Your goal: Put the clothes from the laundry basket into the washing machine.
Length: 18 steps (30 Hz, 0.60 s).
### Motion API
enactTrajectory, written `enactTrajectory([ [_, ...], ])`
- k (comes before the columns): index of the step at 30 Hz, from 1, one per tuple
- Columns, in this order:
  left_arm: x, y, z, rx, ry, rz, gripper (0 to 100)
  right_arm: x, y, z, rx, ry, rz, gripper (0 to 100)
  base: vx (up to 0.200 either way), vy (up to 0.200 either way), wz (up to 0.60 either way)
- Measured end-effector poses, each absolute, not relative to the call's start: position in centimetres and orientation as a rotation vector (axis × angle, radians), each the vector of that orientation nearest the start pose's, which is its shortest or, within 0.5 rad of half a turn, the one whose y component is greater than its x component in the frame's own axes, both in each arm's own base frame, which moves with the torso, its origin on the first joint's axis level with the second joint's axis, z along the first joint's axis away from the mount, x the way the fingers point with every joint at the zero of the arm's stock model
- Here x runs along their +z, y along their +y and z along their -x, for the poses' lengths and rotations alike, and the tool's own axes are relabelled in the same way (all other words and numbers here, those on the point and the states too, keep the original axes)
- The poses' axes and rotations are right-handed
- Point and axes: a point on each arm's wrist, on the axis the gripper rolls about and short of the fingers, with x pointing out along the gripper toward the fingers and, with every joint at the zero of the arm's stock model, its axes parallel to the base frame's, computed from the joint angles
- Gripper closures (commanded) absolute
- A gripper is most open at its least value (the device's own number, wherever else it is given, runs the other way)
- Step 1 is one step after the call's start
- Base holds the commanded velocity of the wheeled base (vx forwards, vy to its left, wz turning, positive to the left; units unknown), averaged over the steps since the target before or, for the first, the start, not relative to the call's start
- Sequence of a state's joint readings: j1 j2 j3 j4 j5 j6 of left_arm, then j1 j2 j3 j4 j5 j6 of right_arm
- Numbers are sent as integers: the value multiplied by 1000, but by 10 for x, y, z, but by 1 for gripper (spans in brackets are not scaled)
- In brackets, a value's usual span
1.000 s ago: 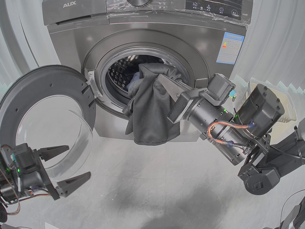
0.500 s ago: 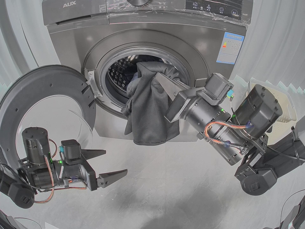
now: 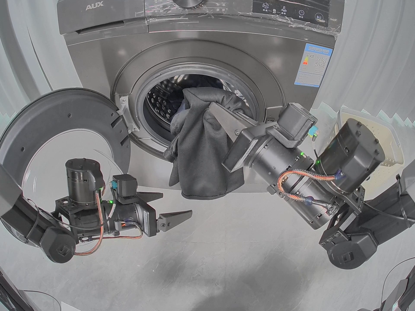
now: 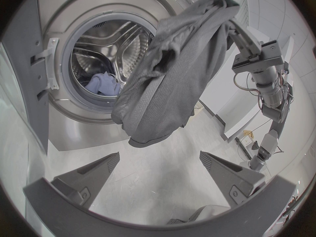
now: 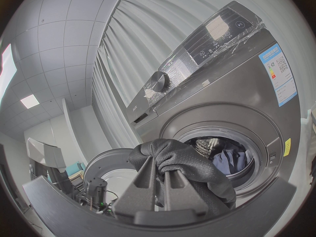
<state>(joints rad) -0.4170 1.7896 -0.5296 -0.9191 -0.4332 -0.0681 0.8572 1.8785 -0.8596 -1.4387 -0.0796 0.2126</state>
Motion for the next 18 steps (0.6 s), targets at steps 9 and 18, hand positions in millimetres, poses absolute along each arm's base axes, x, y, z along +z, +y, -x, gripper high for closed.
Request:
enactTrajectory([
  [9,108,-138,-279,-838,343,76,0,217,257,-221,798,-301,-397,100,0,0,0],
  [18,99,-148,-290,-855,321,82,0,217,259,-219,804,-300,-397,100,0,0,0],
])
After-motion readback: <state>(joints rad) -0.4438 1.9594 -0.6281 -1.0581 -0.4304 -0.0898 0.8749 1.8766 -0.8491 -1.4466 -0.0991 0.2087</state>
